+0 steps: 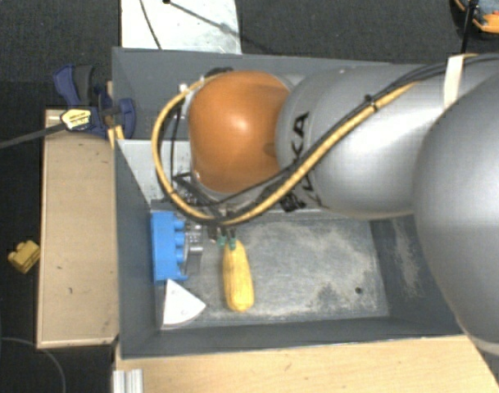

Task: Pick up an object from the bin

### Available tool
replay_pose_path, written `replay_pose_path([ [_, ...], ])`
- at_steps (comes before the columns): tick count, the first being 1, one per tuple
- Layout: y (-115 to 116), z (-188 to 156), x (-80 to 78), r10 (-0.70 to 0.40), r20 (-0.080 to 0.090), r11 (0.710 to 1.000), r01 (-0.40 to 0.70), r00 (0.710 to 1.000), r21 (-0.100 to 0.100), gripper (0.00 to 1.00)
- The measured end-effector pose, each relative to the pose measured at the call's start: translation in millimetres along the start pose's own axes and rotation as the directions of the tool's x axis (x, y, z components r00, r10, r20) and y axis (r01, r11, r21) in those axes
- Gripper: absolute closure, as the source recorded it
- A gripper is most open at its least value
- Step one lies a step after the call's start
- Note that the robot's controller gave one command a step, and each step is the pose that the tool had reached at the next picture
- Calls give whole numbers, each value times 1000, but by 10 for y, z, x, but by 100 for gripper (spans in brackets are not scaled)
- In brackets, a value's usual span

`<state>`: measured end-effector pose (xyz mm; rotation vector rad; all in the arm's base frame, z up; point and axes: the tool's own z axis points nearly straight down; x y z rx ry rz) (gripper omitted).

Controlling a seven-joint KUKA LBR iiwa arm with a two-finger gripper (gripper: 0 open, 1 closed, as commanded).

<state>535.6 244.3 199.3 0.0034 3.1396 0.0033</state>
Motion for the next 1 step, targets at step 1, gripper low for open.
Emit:
replay_pose_path([
  [1,-145,326,-40,-90,5,996,91,996,-1,0],
])
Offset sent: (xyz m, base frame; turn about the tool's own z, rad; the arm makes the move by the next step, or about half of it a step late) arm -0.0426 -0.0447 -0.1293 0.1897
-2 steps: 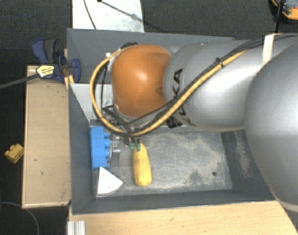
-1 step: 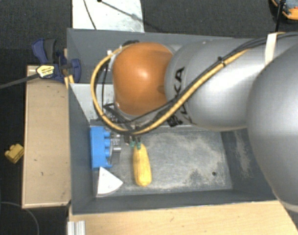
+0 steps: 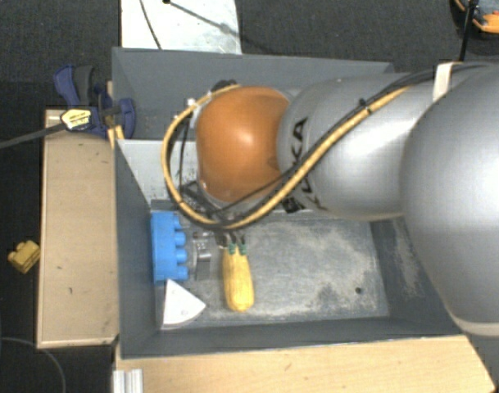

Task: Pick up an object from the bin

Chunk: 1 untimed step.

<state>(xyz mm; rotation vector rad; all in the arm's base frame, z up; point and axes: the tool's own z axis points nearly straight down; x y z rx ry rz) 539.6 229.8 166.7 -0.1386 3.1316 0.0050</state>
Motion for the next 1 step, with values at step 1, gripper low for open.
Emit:
replay_pose_path([
  [1,-135,442,195,37,-3,999,-37,999,2,0],
])
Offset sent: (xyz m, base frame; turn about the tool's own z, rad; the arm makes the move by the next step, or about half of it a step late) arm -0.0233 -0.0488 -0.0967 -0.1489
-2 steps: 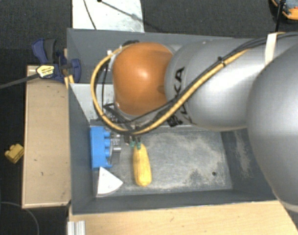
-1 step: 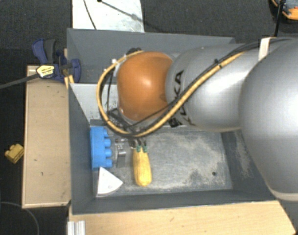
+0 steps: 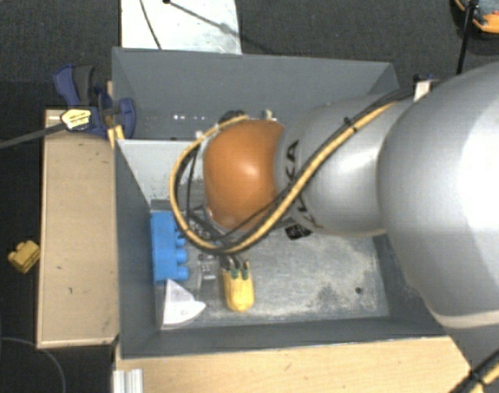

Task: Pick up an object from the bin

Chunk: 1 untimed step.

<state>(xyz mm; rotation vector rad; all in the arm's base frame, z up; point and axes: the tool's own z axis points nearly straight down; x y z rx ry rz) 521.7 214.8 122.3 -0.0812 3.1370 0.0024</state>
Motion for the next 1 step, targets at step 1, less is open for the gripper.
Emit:
replay_pose_path([
  [1,-110,236,57,238,-4,971,-238,971,2,0],
])
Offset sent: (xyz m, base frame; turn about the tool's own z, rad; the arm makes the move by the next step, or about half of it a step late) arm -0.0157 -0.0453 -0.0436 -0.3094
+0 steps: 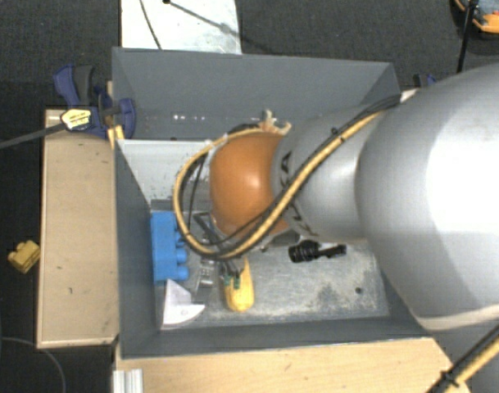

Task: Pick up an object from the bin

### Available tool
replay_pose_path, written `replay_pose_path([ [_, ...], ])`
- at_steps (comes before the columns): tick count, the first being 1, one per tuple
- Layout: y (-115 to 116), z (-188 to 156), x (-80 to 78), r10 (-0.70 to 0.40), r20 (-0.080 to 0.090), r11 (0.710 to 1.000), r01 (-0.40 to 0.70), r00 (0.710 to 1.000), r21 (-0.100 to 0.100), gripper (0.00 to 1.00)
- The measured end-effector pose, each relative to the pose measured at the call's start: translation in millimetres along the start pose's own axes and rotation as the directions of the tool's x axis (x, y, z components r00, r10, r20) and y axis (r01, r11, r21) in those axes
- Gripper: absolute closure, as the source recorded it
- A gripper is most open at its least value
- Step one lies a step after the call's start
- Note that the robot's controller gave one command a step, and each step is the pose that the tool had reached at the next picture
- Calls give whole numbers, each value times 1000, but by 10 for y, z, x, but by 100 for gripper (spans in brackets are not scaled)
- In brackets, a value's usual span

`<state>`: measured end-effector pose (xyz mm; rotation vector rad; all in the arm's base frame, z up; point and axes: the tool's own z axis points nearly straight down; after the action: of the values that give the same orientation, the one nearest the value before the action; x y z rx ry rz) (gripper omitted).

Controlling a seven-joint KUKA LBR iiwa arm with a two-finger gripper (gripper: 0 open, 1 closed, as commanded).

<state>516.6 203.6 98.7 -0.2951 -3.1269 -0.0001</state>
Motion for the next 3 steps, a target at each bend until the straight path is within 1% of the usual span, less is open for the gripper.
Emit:
replay_pose_path([
  [1,-150,80,10,-253,3,967,253,967,-1,0],
  [2,-127,156,-182,-88,6,996,88,996,-2,100],
  [3,-129,158,-177,-88,4,996,88,996,-2,100],
])
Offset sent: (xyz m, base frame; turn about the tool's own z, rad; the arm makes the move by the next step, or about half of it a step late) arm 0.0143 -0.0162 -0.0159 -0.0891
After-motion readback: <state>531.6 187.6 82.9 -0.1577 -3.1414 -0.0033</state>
